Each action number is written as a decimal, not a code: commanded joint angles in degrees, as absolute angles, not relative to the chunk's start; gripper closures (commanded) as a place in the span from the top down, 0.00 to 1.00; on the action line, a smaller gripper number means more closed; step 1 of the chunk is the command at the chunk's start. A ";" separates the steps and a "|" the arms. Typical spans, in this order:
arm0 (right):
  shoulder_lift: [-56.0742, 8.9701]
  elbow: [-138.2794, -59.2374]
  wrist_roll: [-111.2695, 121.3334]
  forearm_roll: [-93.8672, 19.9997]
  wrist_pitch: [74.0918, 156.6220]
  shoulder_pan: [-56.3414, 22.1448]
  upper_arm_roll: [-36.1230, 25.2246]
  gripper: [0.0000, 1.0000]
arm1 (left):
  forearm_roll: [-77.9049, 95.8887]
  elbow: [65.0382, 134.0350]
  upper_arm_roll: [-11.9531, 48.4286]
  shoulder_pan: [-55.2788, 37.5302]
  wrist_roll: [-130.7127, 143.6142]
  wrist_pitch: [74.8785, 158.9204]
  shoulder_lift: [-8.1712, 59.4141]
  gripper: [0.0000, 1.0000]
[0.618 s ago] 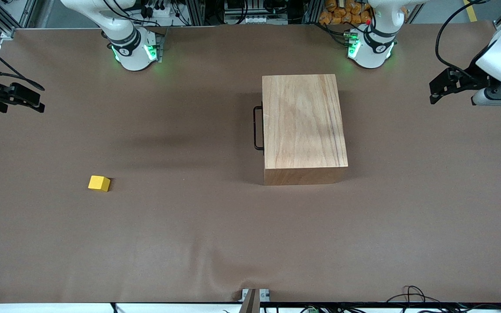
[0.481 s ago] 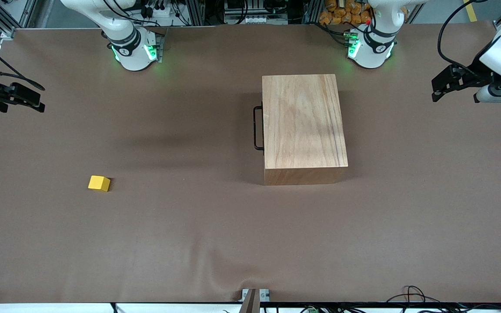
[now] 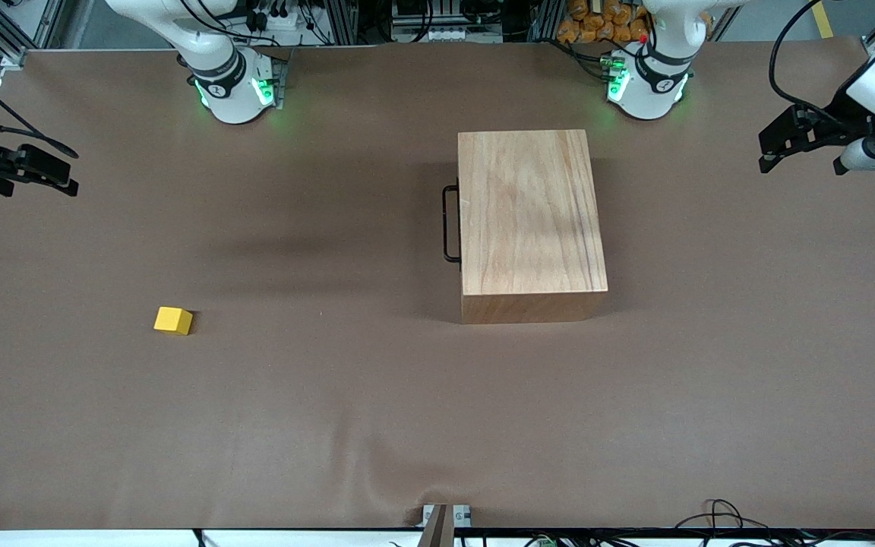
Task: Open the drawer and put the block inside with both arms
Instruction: 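Move the left gripper toward the black drawer handle of the wooden box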
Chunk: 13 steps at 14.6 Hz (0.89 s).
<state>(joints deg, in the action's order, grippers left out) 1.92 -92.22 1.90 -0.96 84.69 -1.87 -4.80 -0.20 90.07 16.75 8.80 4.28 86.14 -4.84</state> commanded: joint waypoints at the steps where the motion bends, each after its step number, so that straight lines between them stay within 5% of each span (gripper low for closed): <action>1: 2.64 -92.73 2.02 0.00 84.38 -1.85 -4.92 1.00 | -0.18 88.51 18.89 8.53 4.83 84.73 -3.96 1.00; 6: 2.72 -92.72 1.50 -0.35 82.79 -2.20 -4.83 1.00 | -0.53 83.78 24.24 6.60 12.99 83.07 1.03 1.00; 13: 2.72 -92.64 1.49 -0.70 81.83 -2.11 -4.92 1.00 | -4.91 73.32 25.06 -10.42 38.20 81.74 14.39 1.00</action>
<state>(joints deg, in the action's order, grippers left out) 1.92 -92.26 1.89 -0.96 83.04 -1.89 -4.85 -2.64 79.97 25.62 -5.52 32.27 83.74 8.58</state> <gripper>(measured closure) 0.000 0.000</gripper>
